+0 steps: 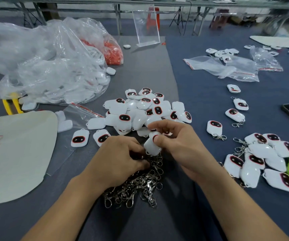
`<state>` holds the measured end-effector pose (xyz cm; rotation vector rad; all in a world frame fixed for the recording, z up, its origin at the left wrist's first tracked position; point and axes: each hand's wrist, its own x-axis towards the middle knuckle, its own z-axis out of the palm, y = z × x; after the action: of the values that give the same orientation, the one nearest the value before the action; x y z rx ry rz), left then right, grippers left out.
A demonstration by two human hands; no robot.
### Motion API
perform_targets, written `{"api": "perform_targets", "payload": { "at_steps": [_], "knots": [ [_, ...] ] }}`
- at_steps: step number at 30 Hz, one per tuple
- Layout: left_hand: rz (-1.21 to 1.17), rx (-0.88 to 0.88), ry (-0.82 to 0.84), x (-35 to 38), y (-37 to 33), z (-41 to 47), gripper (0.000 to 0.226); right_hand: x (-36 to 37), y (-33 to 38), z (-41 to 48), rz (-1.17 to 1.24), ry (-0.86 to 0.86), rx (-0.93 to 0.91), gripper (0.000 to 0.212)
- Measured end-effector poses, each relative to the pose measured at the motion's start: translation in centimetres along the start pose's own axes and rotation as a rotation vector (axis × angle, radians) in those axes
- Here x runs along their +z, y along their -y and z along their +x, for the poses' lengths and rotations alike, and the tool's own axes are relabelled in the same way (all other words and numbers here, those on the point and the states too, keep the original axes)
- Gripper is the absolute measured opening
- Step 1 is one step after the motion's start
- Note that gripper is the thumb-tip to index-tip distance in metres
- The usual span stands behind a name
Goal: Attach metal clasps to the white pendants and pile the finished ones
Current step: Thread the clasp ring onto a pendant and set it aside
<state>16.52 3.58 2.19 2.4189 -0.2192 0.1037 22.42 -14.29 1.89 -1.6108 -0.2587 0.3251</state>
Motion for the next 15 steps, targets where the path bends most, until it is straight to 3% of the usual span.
{"api": "perform_targets", "payload": {
  "at_steps": [2, 4, 6, 9, 15],
  "knots": [
    [0.036, 0.027, -0.049, 0.2, 0.2, -0.1, 0.009, -0.1, 0.0, 0.1, -0.054, -0.015, -0.035, 0.030],
    [0.091, 0.053, -0.128, 0.3, 0.1, -0.2, 0.021, -0.3, 0.2, 0.1, -0.090, -0.022, -0.028, 0.022],
    [0.106, 0.062, -0.237, 0.2, -0.1, -0.3, 0.018, -0.4, 0.6, 0.1, -0.003, 0.005, 0.028, 0.014],
    [0.084, -0.020, -0.382, 0.2, -0.5, -0.4, 0.003, -0.4, 1.2, 0.1, 0.106, 0.016, 0.092, 0.013],
    [-0.096, -0.198, -0.467, 0.2, -0.8, -0.3, 0.012, -0.4, 1.3, 0.2, 0.325, 0.114, 0.195, 0.017]
  ]
}}
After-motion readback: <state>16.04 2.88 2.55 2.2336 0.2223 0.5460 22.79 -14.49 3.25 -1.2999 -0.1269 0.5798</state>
